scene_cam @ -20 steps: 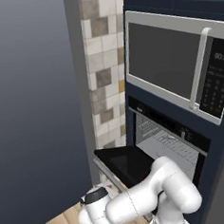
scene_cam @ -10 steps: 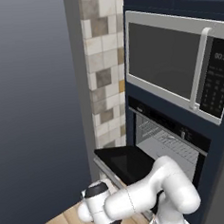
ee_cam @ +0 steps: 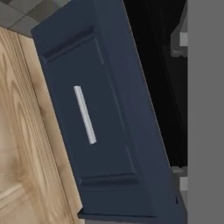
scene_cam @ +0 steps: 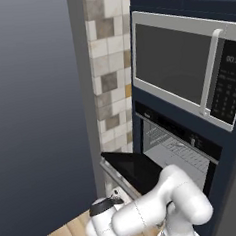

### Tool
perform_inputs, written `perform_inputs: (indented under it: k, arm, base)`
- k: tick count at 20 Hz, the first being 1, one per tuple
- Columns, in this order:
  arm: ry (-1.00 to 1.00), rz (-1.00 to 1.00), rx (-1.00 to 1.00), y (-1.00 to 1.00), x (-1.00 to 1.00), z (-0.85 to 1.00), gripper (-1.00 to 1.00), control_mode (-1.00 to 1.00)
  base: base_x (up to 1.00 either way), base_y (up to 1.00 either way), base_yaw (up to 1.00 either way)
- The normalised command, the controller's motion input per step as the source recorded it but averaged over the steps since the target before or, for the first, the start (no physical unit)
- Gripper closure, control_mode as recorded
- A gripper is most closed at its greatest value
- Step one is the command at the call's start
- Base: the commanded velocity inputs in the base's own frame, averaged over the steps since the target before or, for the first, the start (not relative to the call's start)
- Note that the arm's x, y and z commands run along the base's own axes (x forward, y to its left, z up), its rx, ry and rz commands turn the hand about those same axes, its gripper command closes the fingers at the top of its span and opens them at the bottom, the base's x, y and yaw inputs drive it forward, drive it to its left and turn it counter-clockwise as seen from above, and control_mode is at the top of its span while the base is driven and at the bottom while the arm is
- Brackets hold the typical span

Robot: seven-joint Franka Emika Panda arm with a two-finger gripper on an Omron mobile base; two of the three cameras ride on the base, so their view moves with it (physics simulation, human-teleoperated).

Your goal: Place the fish on the rack of the oven, and slide the rack back inside. Close the oven door.

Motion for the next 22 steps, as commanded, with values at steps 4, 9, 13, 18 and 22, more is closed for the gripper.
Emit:
perform_inputs:
  k: [4,9,13,18,22]
  arm:
    - [-0.27,-0.28,-0.13,-0.65,0.02,0.29,-1.0,-1.0]
    - [-0.22,-0.24,-0.13,-0.52,0.12,0.92,-1.0,-1.0]
    - [-0.11,-0.19,-0.07,-0.6,0.21,1.0,-1.0,-1.0]
    - [0.0,-0.09,0.0,-0.94,0.37,0.91,-1.0,-1.0]
    - [0.0,-0.02,0.04,-1.0,0.51,0.47,-1.0,-1.0]
  base:
    - [0.0,0.0,0.0]
    - [0.0,0.0,0.0]
    - [0.0,0.0,0.0]
    - [0.0,0.0,0.0]
    - [0.0,0.0,0.0]
